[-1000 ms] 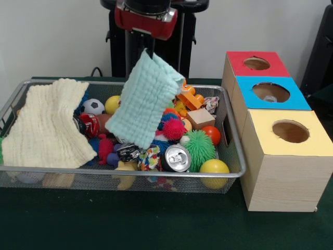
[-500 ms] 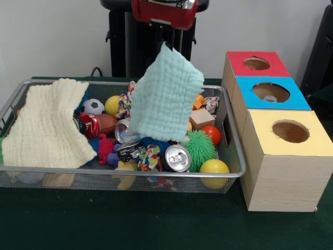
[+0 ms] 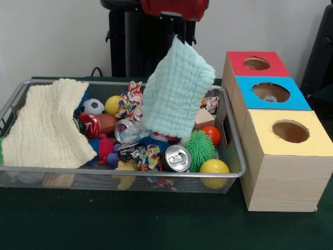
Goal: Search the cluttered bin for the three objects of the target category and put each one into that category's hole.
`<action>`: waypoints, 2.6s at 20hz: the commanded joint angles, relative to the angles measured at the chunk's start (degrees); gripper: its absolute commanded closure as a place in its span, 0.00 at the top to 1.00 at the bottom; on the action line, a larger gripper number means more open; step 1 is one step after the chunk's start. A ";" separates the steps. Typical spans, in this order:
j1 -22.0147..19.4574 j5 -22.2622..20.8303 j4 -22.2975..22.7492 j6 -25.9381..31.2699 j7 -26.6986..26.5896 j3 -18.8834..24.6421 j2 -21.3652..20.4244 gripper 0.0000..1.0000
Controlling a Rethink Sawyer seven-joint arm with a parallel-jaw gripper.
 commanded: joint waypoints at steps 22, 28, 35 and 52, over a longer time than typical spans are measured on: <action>-2.35 3.94 9.53 2.37 -7.33 8.08 -0.31 0.00; -2.66 1.14 8.51 2.62 -8.72 7.97 -0.52 0.00; -2.50 -1.02 7.97 1.71 -7.82 7.87 -0.51 1.00; -2.38 -12.10 3.66 -0.07 -9.54 6.52 1.41 1.00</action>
